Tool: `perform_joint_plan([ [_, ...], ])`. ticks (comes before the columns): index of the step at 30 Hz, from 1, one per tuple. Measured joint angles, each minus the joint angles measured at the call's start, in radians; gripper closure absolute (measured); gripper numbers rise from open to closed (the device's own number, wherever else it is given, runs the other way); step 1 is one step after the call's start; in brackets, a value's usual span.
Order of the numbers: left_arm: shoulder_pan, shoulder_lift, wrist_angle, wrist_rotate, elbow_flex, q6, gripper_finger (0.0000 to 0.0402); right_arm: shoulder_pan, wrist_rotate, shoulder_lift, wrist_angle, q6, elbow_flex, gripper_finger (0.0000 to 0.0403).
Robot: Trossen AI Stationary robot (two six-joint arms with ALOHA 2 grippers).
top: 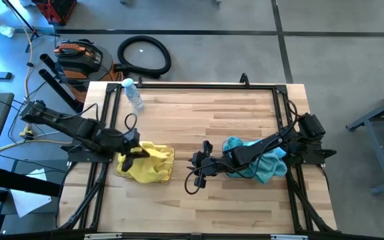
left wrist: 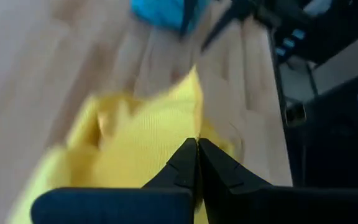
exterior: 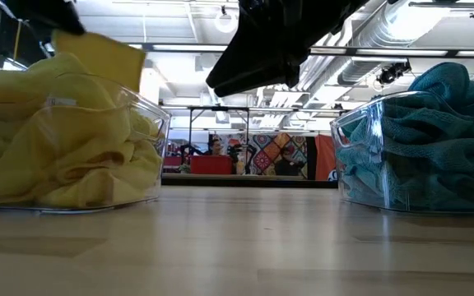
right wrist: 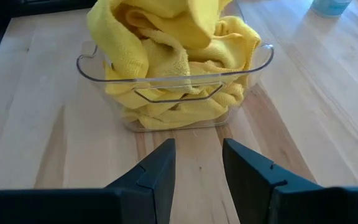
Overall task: Sort microfiber towel by color & place in baskets
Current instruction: Put the yellow microfiber cloth into the left transparent bin
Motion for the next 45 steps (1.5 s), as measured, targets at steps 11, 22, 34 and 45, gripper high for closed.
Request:
perform_joint_plan([
  [11,-0.067,0.172,-0.041,-0.108,-0.143,-0.272,0.0401,0.0,0.022,0.001,-0.003,0.001,0.0,0.0274],
  [22,-0.067,0.312,0.027,-0.14,-0.185,-0.296,0.0388,0.0,0.024,0.001,-0.003,0.022,0.0,0.0274],
  [34,-0.066,0.311,0.041,-0.115,-0.172,-0.254,0.0289,0.0,0.024,0.001,-0.004,0.021,0.0,0.0274],
  [45,-0.067,0.295,-0.094,-0.042,-0.012,-0.147,0.0282,0.0,0.024,0.003,-0.01,0.022,0.0,0.0274],
])
